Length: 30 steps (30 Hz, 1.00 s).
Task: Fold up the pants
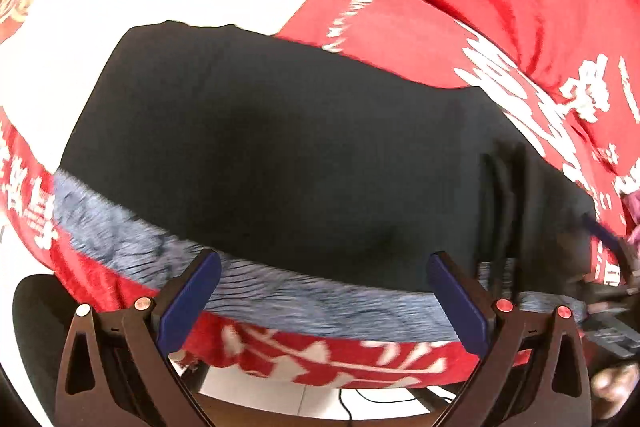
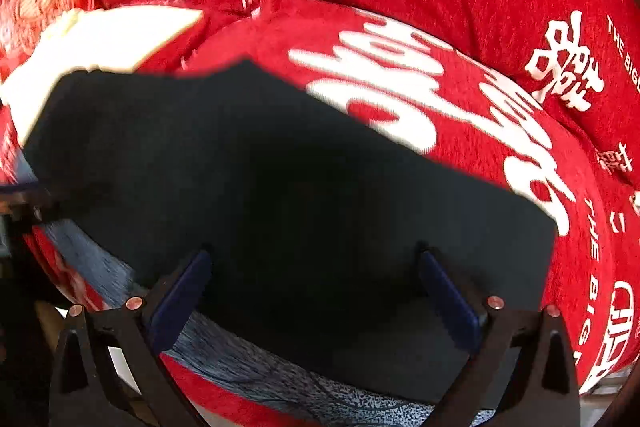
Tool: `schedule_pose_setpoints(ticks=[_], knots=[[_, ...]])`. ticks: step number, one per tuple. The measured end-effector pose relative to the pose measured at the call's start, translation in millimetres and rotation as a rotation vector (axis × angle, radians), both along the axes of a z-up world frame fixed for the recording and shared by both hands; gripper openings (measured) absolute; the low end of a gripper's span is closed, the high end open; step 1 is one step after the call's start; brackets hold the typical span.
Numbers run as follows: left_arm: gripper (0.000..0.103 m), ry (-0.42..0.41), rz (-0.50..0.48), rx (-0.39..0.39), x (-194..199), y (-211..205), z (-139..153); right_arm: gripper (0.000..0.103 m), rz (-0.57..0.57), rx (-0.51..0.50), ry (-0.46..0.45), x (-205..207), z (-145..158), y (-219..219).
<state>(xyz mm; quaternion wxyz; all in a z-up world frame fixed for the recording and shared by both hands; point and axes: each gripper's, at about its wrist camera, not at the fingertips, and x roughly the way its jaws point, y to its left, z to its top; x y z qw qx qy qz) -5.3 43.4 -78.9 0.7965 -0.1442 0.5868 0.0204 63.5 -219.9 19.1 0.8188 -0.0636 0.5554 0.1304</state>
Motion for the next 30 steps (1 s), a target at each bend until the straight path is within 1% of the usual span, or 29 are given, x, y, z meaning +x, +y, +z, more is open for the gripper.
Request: schedule_pose_setpoints(ticks=[2,3,4,5,6,7,8,9,11,12,14,16,17,20,21,22,23,24,25,27,29,30], knots=[[0.103,0.083,0.008,0.026,4.7,5.3,-25.5,0.103,0.021,0.074,-0.065,0.9,20.6,2.7],[0.103,0.086,0.007,0.005,5.5,6.6,-32.1,0.103,0.035,0.077,-0.068,3.2,23.7,6.5],[0.103,0.068,0.018,-0.007,4.5,8.8,-30.0,0.103,0.053,0.063,-0.060,6.7,21.3,13.6],[0.103,0.066,0.017,-0.007,4.6,8.7,-27.4,0.103,0.082,0.031,-0.033,11.0,14.3,23.1],[0.103,0.055,0.013,-0.010,3.5,9.0,-23.7,0.103,0.121,-0.028,0.015,16.9,-0.1,35.2],[0.103,0.030,0.013,-0.017,0.6,10.5,-19.1,0.103,0.136,-0.062,0.042,20.6,-8.8,40.2],[0.103,0.009,0.017,-0.017,-3.6,12.8,-15.4,0.103,0.147,-0.089,0.046,23.5,-11.7,48.4],[0.103,-0.002,0.022,-0.015,-6.2,14.5,-14.0,0.103,0.158,-0.070,0.029,23.8,-7.1,53.1],[0.103,-0.006,0.031,-0.023,-11.2,19.1,-14.8,0.103,0.207,0.012,-0.005,27.0,8.4,65.7],[0.103,-0.011,0.039,-0.035,-13.7,22.3,-14.9,0.103,0.249,0.047,-0.019,31.4,16.0,76.3],[0.103,-0.026,0.053,-0.060,-21.1,29.8,-12.8,0.103,0.339,0.084,-0.028,41.9,22.7,95.0],[0.103,-0.043,0.068,-0.061,-26.3,36.9,-9.7,0.103,0.472,0.144,-0.016,59.6,25.1,124.7],[0.103,-0.050,0.072,-0.061,-26.6,40.2,-7.4,0.103,0.511,0.161,-0.007,66.6,23.5,135.0],[0.103,-0.069,0.086,-0.063,-35.6,52.9,-3.8,0.103,0.656,0.215,0.090,93.0,7.9,179.4],[0.103,-0.076,0.093,-0.067,-38.3,57.5,-3.9,0.103,0.689,0.220,0.119,101.9,1.2,191.2],[0.103,-0.083,0.101,-0.080,-40.8,64.6,-3.6,0.103,0.740,0.217,0.169,110.3,-8.8,205.9],[0.103,-0.088,0.105,-0.095,-44.3,71.8,-3.5,0.103,0.770,0.208,0.196,109.7,-11.6,215.6],[0.103,-0.090,0.110,-0.110,-46.0,77.9,-3.8,0.103,0.809,0.199,0.246,115.9,-22.1,228.0],[0.103,-0.088,0.114,-0.121,-46.1,83.5,-5.3,0.103,0.835,0.207,0.302,120.7,-29.8,238.2],[0.103,-0.070,0.115,-0.120,-42.5,96.6,-8.4,0.103,0.870,0.239,0.443,126.9,-48.8,256.0],[0.103,-0.061,0.108,-0.114,-40.4,111.9,-7.8,0.103,0.855,0.257,0.518,130.5,-62.2,269.6],[0.103,-0.064,0.096,-0.110,-39.7,120.5,-4.9,0.102,0.868,0.239,0.544,127.0,-67.2,278.3]])
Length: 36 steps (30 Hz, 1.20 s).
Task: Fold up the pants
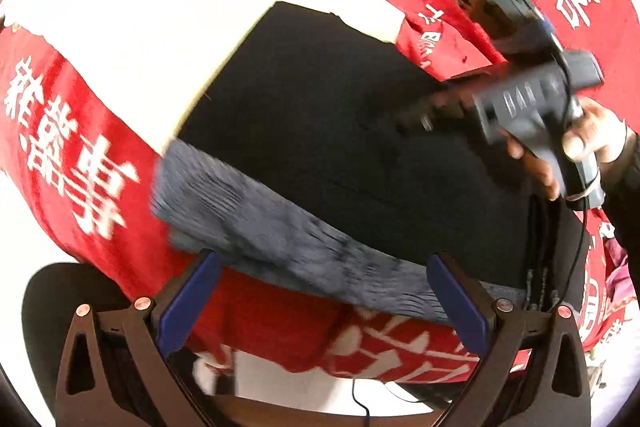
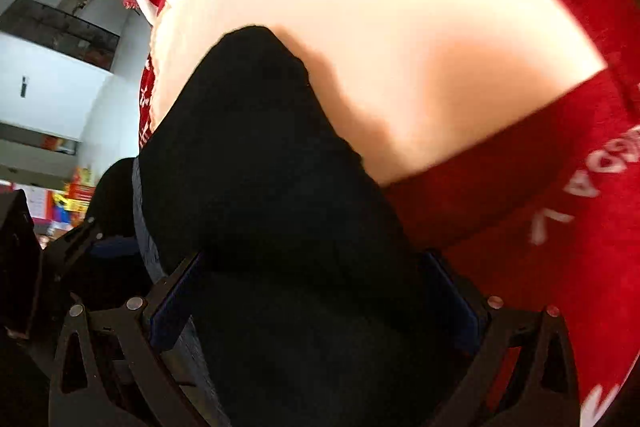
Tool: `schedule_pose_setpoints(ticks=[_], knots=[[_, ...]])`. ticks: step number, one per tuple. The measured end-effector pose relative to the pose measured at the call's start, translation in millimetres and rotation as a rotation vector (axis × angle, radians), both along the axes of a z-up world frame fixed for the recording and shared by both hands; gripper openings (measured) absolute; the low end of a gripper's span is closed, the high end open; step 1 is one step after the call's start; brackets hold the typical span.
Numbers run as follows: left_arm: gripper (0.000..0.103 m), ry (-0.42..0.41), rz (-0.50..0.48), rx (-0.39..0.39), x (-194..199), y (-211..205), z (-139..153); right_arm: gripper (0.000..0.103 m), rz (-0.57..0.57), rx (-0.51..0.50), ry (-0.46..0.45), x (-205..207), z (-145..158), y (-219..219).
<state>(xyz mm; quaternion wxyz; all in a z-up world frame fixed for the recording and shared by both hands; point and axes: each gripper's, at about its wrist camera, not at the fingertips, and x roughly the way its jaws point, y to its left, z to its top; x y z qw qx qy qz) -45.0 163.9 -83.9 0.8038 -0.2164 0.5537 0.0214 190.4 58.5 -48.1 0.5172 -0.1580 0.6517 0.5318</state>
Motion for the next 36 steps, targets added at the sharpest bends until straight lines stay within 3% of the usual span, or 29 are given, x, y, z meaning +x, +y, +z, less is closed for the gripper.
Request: schedule_pose_setpoints(ticks=[2,4,5,7,10,15,18,21,23,27,33,35,36], knots=[[0.103,-0.021,-0.024,0.019,0.1,14.4,7.7,0.099,0.056,-0.004,-0.039,-8.5,3.9,6.4],[0.103,-0.049,-0.056,0.043,-0.5,28.5,14.4,0.072,0.101,0.010,-0.074,-17.4,16.9,4.3],[0.103,-0.060,-0.069,0.053,0.1,35.9,16.4,0.064,0.116,0.008,-0.110,-21.2,23.0,1.3],[0.103,-0.067,-0.082,0.074,2.6,48.3,18.8,0.035,0.137,0.023,-0.200,-30.3,40.7,-8.9],[0.103,-0.065,-0.046,0.098,6.1,65.4,19.0,0.024,0.153,0.087,-0.272,-48.0,65.5,-22.9],[0.103,-0.085,-0.056,0.118,10.3,68.5,21.4,0.024,0.133,0.137,-0.377,-74.2,87.3,-36.1],[0.103,-0.167,-0.184,0.155,11.7,59.5,31.7,0.024,0.122,0.157,-0.425,-86.7,95.9,-42.1],[0.103,-0.270,-0.356,0.026,11.7,63.6,41.4,0.023,0.144,0.186,-0.482,-91.1,104.4,-48.5],[0.103,-0.289,-0.448,-0.005,16.9,64.5,46.1,0.022,0.167,0.209,-0.514,-99.0,109.6,-49.3],[0.103,-0.291,-0.581,-0.022,36.3,59.6,45.6,0.021,0.198,0.239,-0.549,-111.2,119.4,-61.1],[0.103,-0.222,-0.687,-0.165,56.1,47.4,26.3,0.021,0.216,0.238,-0.585,-121.0,116.2,-67.0],[0.103,-0.233,-0.723,-0.207,53.2,34.0,23.4,0.021,0.212,0.235,-0.582,-120.9,115.1,-67.1],[0.086,-0.249,-0.740,-0.209,51.0,25.8,24.4,0.021,0.211,0.235,-0.582,-121.0,115.4,-67.0]])
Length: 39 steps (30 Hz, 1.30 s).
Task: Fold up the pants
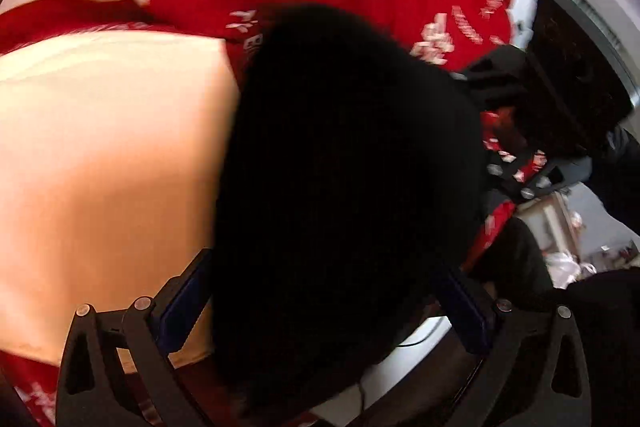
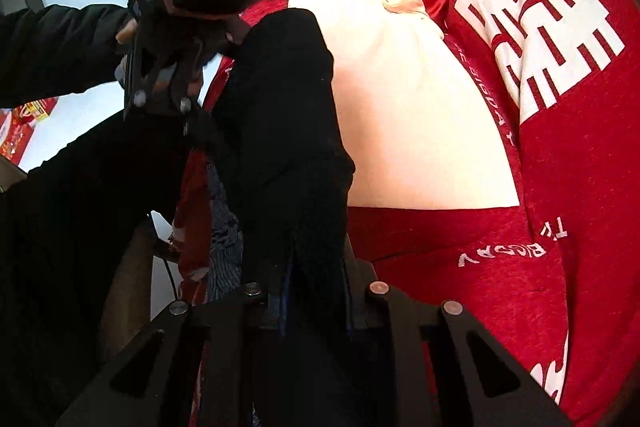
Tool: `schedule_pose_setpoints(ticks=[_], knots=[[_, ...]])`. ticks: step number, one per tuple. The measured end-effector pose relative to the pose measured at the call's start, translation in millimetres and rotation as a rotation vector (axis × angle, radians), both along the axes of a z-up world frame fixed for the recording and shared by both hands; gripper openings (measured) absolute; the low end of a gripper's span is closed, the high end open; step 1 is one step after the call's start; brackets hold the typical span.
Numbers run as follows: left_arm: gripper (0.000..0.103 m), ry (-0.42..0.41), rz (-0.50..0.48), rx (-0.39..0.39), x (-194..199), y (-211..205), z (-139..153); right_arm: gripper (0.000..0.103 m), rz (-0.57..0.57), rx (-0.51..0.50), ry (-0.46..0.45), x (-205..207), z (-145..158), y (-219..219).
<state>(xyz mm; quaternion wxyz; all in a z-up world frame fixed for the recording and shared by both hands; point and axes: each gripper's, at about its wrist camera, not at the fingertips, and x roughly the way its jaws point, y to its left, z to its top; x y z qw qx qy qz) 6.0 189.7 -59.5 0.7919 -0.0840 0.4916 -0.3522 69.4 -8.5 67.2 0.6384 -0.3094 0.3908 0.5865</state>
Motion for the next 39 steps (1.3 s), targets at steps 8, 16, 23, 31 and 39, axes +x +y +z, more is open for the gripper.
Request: schedule_pose_setpoints(ticks=[8,16,23,31,39], knots=[[0.031,0.057,0.065,0.183,-7.9,-34.0,10.0,0.041,-0.151,-0.031,0.019,23.4,-1.8,-4.0],[0.030,0.124,0.128,0.251,-4.6,-51.7,36.2,0.075,-0.441,-0.059,-0.109,22.2,11.6,-87.0],[0.029,0.155,0.201,0.231,13.8,-71.9,81.9,0.075,-0.748,-0.239,-0.267,47.4,-49.9,-116.5],[0.029,0.169,0.257,0.276,23.2,-84.5,86.1,0.076,-0.466,-0.303,-0.489,-72.4,-72.4,-81.9],[0.024,0.153,0.250,0.327,22.2,-101.5,90.2,0.081,-0.464,-0.254,-0.346,-101.7,-76.6,-89.5]])
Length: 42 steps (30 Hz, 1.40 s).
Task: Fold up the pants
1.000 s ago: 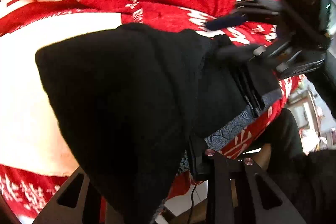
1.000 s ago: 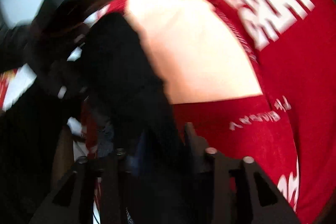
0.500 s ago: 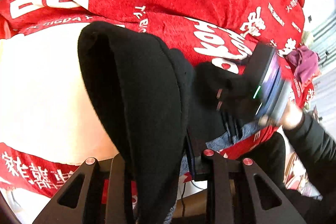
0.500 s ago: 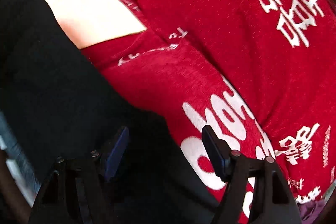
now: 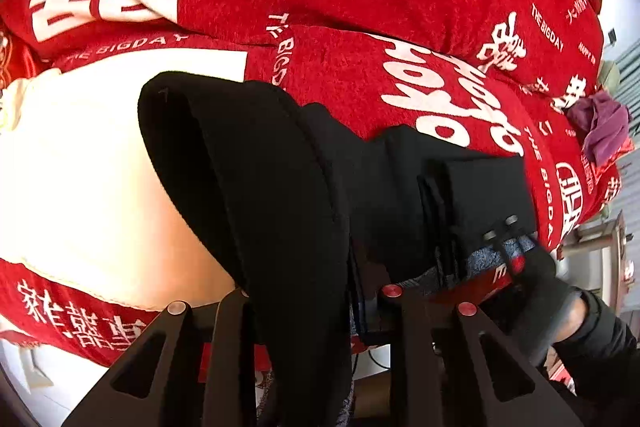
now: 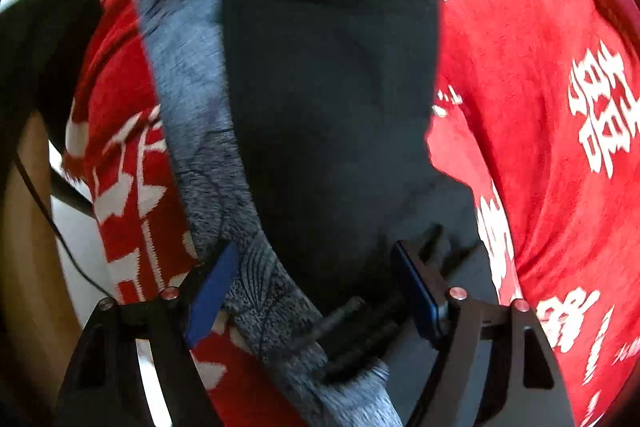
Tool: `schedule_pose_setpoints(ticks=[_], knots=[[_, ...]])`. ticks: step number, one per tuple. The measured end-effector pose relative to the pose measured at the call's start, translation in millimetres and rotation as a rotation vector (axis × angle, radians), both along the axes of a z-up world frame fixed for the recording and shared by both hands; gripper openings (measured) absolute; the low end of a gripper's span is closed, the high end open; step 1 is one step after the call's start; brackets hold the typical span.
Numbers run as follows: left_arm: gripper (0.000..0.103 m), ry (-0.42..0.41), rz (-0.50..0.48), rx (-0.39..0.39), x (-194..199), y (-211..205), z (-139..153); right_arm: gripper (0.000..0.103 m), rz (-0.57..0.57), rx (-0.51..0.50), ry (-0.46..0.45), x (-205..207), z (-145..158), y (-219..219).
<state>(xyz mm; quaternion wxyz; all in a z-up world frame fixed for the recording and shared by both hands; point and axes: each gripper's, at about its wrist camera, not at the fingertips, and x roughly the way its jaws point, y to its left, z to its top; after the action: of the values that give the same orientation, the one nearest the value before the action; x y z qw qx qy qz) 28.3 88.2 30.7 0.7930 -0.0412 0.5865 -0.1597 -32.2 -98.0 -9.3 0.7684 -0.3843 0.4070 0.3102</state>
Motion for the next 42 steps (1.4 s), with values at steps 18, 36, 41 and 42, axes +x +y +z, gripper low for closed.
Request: schedule_pose_setpoints(ticks=[18,36,41,42], knots=[[0.023,0.032,-0.216,0.018,8.3,-212.1,70.9,0.081,-0.614,0.374,0.011,-2.9,48.4,-212.0],[0.069,0.225,-0.311,0.117,25.3,-380.1,-60.0,0.081,-0.992,0.521,0.111,-48.0,12.7,-341.4],[0.071,0.154,-0.368,0.048,18.5,-380.5,-20.6,0.081,-0.997,0.591,0.153,-53.1,10.3,-346.4],[0.071,0.143,-0.369,0.017,19.3,-376.6,-10.7,0.081,-0.989,0.611,0.157,-53.2,11.6,-346.0]])
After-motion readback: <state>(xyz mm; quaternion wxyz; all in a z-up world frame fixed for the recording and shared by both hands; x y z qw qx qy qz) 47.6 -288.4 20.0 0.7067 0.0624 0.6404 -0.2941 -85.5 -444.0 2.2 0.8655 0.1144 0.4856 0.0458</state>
